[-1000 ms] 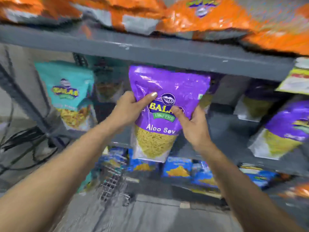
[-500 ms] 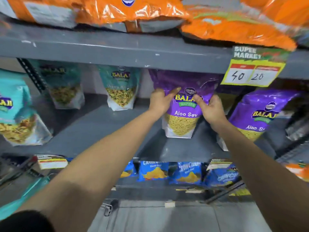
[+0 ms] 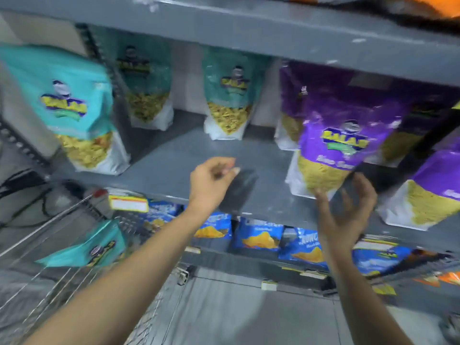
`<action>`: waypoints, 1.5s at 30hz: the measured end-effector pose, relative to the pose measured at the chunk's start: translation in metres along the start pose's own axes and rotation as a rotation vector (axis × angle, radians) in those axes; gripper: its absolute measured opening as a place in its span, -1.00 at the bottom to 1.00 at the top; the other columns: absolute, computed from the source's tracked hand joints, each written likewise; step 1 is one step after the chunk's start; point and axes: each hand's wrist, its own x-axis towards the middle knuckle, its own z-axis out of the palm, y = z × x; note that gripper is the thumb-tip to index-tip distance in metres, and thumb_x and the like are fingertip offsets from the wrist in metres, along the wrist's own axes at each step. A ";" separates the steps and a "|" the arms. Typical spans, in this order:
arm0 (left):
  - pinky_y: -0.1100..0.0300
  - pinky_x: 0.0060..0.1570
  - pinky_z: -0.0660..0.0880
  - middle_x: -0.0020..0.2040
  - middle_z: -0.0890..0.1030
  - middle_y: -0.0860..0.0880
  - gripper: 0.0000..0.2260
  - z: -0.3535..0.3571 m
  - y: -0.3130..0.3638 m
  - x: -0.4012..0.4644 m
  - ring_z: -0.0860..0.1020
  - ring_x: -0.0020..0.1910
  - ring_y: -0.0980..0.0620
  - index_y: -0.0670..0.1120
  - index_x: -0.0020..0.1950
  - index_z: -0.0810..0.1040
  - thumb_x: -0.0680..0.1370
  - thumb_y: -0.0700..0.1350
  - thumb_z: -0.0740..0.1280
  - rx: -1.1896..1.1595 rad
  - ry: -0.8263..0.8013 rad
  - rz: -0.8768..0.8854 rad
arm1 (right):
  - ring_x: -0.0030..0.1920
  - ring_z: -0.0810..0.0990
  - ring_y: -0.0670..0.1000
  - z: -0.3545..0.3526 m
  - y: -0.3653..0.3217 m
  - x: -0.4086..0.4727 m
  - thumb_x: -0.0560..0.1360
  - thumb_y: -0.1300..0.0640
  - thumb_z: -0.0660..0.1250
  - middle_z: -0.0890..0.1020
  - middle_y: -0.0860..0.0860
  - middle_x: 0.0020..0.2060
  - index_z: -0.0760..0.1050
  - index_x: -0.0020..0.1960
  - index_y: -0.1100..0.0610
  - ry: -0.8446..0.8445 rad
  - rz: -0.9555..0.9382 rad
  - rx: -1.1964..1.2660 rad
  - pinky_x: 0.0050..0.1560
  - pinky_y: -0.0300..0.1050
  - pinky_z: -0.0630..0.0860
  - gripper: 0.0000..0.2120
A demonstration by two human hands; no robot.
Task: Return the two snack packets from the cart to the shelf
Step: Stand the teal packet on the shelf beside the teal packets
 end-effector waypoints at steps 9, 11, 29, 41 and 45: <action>0.33 -0.59 0.44 -0.60 0.52 -0.01 -0.68 -0.297 -0.183 -0.096 0.45 -0.70 0.17 -0.12 -0.43 0.52 0.39 -0.50 0.37 0.193 0.057 -0.780 | -0.19 0.57 -0.06 0.225 0.019 -0.191 0.39 0.17 0.47 0.63 0.06 -0.16 0.63 -0.01 0.19 -1.261 0.068 -0.340 -0.16 -0.19 0.50 -0.80; 0.36 -0.59 0.36 -0.62 0.47 0.01 -0.70 -0.330 -0.222 -0.114 0.41 -0.70 0.14 -0.16 -0.37 0.43 0.41 -0.49 0.40 0.271 0.016 -0.853 | -0.09 0.59 0.05 0.268 0.042 -0.221 0.37 0.13 0.50 0.65 0.14 -0.11 0.60 0.07 0.26 -1.476 0.085 -0.543 -0.06 -0.12 0.49 -0.68; -0.10 0.08 0.62 0.04 0.73 -0.04 -0.68 -0.347 -0.258 -0.094 0.69 0.02 -0.07 -0.03 0.10 0.63 0.49 0.16 0.39 0.128 0.276 -0.443 | -0.26 0.65 0.09 0.376 0.109 -0.290 0.33 -0.37 0.27 0.71 0.12 -0.25 0.59 -0.09 0.21 -1.221 0.415 -0.367 -0.18 0.14 0.60 -0.38; 0.04 0.06 0.63 0.01 0.75 0.09 -0.69 -0.316 -0.034 -0.074 0.68 -0.04 0.11 0.14 0.04 0.65 0.39 0.26 0.42 0.151 -0.005 -0.047 | -0.54 0.16 -0.06 0.254 -0.075 -0.176 0.45 -0.22 0.26 0.26 0.01 -0.64 0.12 -0.52 0.04 -0.830 -0.020 -0.177 -0.48 -0.17 0.04 -0.45; 0.14 -0.01 0.64 -0.07 0.72 0.16 -0.74 -0.273 0.024 -0.027 0.62 -0.12 0.22 -0.03 0.01 0.66 0.50 0.13 0.37 0.226 -0.089 0.101 | -0.46 0.14 -0.09 0.219 -0.108 -0.102 0.43 -0.28 0.22 0.18 -0.02 -0.61 0.13 -0.49 0.09 -0.676 -0.094 -0.184 -0.45 -0.08 0.09 -0.44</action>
